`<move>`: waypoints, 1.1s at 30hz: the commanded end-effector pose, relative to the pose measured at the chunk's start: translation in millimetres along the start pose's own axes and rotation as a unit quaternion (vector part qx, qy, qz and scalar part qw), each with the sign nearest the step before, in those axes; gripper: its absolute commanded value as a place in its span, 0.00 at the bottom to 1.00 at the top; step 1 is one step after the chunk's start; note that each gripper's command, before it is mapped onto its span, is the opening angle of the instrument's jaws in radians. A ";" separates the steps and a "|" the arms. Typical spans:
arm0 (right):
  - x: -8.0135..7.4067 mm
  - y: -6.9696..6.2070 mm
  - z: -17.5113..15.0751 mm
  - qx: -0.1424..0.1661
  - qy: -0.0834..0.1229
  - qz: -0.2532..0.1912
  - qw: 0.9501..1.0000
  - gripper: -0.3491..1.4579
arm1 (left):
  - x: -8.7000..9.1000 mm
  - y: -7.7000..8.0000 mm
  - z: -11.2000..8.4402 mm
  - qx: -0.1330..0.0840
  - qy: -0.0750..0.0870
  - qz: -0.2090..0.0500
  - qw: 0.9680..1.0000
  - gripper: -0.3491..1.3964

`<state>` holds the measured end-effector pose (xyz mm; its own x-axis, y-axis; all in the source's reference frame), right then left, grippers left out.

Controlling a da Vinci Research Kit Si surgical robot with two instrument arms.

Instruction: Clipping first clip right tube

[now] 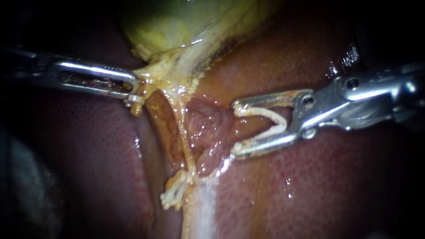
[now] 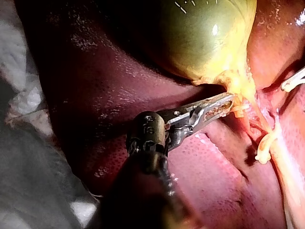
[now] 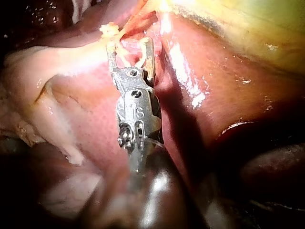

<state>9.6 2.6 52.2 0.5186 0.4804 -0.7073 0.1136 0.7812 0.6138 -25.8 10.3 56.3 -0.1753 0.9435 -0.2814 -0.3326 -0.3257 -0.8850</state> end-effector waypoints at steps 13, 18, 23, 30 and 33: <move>-2.5 0.8 7.1 0.008 -0.001 0.053 0.999 0.46 | 0.0 0.3 0.0 0.001 0.000 -0.001 1.000 0.00; -3.3 1.6 9.7 0.002 -0.003 0.073 0.997 0.46 | 0.0 0.4 0.1 0.001 0.001 -0.001 1.000 0.00; -4.3 2.0 11.6 0.000 -0.003 0.086 0.996 0.47 | 0.0 0.5 0.2 0.001 0.001 -0.001 1.000 0.00; -4.4 2.2 13.1 0.026 0.062 0.110 0.992 0.47 | 0.0 0.5 0.3 0.002 0.001 -0.001 1.000 0.00; -4.2 2.3 13.3 0.038 0.085 0.124 0.988 0.47 | 0.0 0.5 0.3 0.002 0.001 -0.001 1.000 0.00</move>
<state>19.0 -3.0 61.2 0.3787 0.7238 -0.5768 0.0737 0.5977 0.7984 -26.2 10.1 55.9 -0.1721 0.9443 -0.2806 -0.3356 -0.3240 -0.8845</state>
